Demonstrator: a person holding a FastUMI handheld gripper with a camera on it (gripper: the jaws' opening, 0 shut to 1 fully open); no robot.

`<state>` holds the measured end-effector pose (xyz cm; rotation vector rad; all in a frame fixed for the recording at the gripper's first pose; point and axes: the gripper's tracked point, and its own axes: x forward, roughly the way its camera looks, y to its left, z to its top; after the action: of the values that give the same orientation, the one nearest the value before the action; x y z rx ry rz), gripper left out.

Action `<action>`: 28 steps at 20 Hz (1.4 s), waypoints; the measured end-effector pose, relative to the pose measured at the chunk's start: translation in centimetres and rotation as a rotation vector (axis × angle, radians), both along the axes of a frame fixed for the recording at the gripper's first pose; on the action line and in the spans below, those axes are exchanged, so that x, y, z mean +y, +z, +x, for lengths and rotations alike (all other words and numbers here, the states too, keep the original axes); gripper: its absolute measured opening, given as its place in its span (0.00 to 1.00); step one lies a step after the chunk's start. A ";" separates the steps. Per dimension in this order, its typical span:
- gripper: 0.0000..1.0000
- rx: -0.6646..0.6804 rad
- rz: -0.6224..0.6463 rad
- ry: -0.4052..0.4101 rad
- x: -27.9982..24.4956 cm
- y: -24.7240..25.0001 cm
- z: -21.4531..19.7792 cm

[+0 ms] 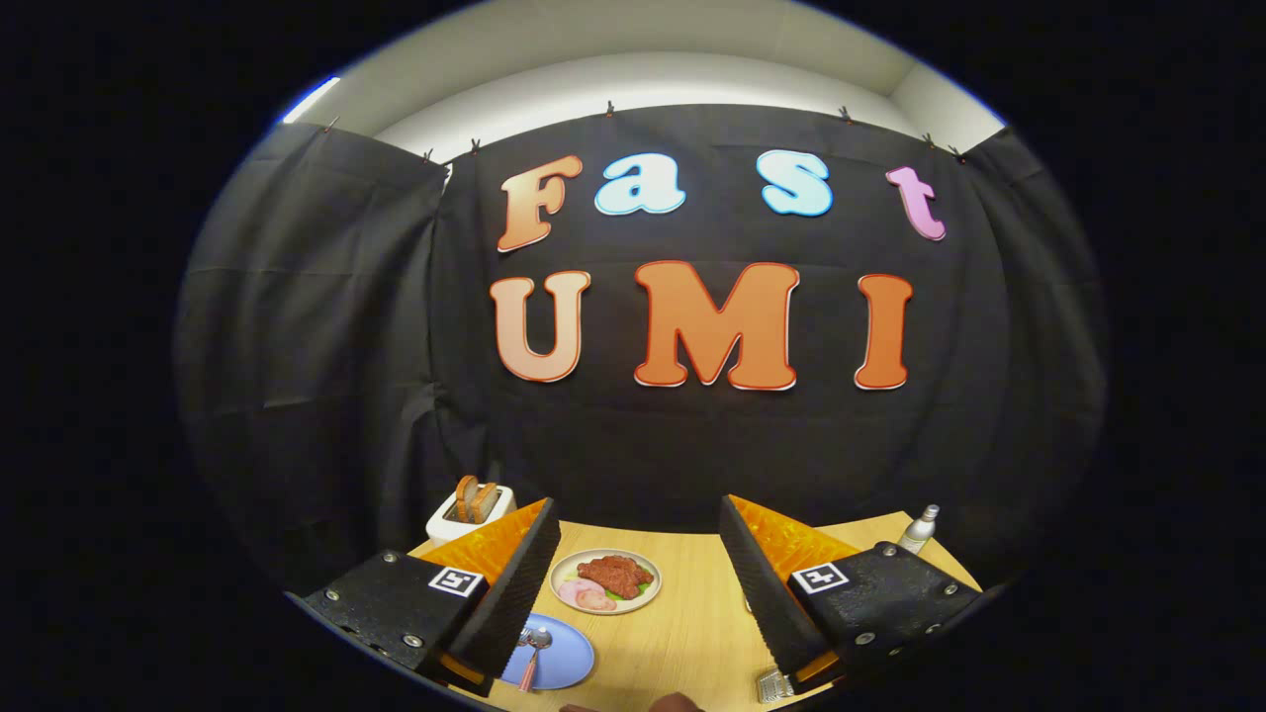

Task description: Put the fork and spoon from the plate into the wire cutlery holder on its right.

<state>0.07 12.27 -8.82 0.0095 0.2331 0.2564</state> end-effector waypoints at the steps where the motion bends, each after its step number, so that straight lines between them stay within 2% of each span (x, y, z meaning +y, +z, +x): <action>1: 0.97 0.013 0.001 0.015 0.9 -0.4 0.1; 7: 0.97 0.168 -0.008 0.066 5.4 -5.6 0.5; 11: 0.97 0.427 -0.017 0.133 8.2 -12.3 -1.7; 15: 0.92 0.657 -0.072 0.176 9.6 -18.3 -4.3; 24: 0.86 1.016 -0.256 0.255 11.3 -27.7 -9.8; 28: 0.81 1.165 -0.272 0.274 11.8 -30.6 -11.7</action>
<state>-11.62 24.12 -39.45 -0.1474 1.4333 0.4705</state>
